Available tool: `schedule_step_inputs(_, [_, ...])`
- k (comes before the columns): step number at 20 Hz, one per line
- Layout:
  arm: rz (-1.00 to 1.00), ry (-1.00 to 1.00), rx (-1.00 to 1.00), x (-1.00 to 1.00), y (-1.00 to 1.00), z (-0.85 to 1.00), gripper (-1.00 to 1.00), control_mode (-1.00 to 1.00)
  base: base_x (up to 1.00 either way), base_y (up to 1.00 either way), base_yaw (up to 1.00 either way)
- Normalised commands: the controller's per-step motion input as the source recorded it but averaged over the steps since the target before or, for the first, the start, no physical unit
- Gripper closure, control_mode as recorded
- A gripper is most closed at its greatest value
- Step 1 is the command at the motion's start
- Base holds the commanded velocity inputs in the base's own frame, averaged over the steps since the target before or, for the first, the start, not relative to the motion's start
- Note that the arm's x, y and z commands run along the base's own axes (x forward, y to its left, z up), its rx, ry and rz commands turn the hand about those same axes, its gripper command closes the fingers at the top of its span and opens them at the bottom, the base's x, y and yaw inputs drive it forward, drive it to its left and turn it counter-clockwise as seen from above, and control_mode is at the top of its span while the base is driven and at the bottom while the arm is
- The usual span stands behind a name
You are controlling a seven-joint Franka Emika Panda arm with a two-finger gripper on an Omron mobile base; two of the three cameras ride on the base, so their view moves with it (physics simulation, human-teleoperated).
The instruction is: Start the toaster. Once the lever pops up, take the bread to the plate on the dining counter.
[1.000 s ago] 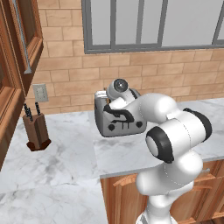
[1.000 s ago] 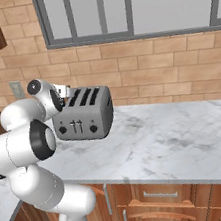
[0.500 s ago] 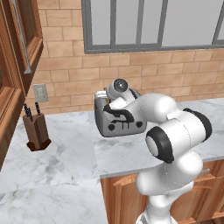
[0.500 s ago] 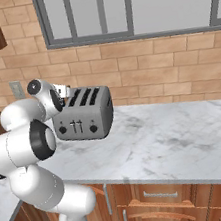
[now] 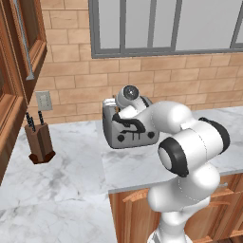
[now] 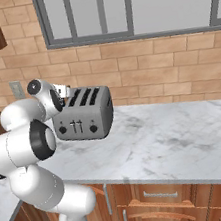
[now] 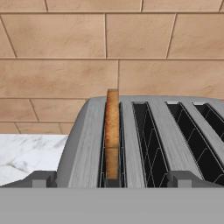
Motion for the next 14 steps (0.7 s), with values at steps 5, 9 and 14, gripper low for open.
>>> schedule_step_inputs(5, [0.0,0.0,0.0,0.0,0.0,0.0,-1.0,-1.0,0.0,0.0,0.0])
schedule_step_inputs(9, [0.0,0.0,0.0,0.0,0.0,0.0,-1.0,-1.0,0.0,0.0,0.0])
schedule_step_inputs(14, [0.0,0.0,0.0,0.0,0.0,0.0,-1.0,-1.0,0.0,0.0,0.0])
